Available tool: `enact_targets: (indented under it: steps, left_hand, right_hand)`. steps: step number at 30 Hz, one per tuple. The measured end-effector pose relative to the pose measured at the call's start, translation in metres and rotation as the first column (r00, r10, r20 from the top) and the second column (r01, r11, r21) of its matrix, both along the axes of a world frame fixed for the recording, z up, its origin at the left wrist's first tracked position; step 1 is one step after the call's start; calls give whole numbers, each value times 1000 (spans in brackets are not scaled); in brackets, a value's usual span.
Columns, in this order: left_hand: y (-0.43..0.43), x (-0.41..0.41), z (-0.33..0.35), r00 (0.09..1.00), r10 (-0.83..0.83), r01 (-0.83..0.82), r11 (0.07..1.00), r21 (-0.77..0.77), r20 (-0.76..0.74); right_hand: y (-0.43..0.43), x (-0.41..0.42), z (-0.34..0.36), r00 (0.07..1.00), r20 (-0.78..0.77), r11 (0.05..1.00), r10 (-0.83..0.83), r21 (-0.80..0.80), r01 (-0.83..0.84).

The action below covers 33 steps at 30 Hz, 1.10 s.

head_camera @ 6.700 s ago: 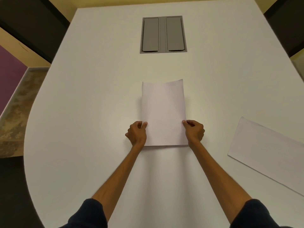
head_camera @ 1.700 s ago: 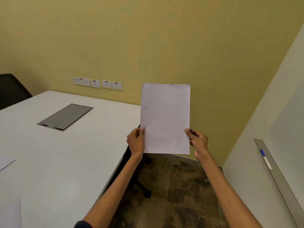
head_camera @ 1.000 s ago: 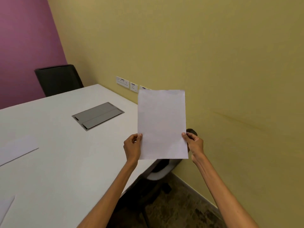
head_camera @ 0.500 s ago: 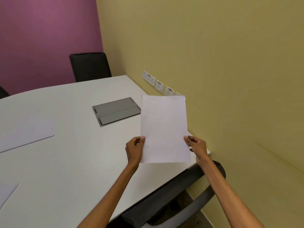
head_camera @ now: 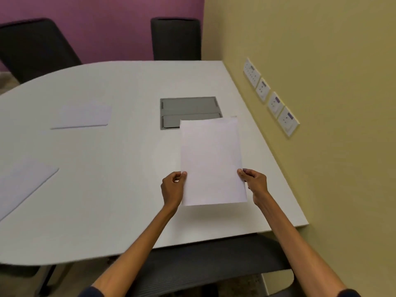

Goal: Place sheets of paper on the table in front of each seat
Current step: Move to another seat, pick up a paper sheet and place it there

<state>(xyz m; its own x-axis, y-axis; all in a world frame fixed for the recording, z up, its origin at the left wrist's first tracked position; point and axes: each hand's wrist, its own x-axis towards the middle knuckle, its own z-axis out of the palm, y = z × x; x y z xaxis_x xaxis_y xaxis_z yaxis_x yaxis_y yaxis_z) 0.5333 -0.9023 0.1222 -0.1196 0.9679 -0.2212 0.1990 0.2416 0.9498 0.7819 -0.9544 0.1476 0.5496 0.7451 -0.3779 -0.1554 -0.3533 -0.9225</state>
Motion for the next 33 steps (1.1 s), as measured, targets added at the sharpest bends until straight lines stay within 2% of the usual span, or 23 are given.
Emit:
enact_targets:
  steps: [6, 11, 17, 22, 27, 33]
  left_hand:
    - [-7, -2, -36, 971, 105, -126, 988, -88, -214]
    - [-4, -15, -65, 931, 49, -111, 982, -154, -361]
    - [4, -14, -101, 938, -3, -110, 945, -307, -346]
    - [4, -5, -122, 926, -46, -105, 922, -372, -375]
    - [2, 0, -129, 890, -124, -64, 920, -388, -440]
    - [5, -2, -133, 874, -130, -71, 919, -387, -469]
  right_hand:
    - [28, 7, -48, 991, -53, 986, 126, -105, -131]
    - [32, 9, -93, 972, -81, 944, 221, -233, -235]
    - [28, 13, -141, 956, -70, 884, 284, -369, -289]
    - [26, 18, -159, 949, 6, 854, 316, -438, -281]
    - [31, 19, -164, 930, 90, 836, 357, -474, -276]
    - [32, 11, -168, 888, 211, 806, 409, -539, -244]
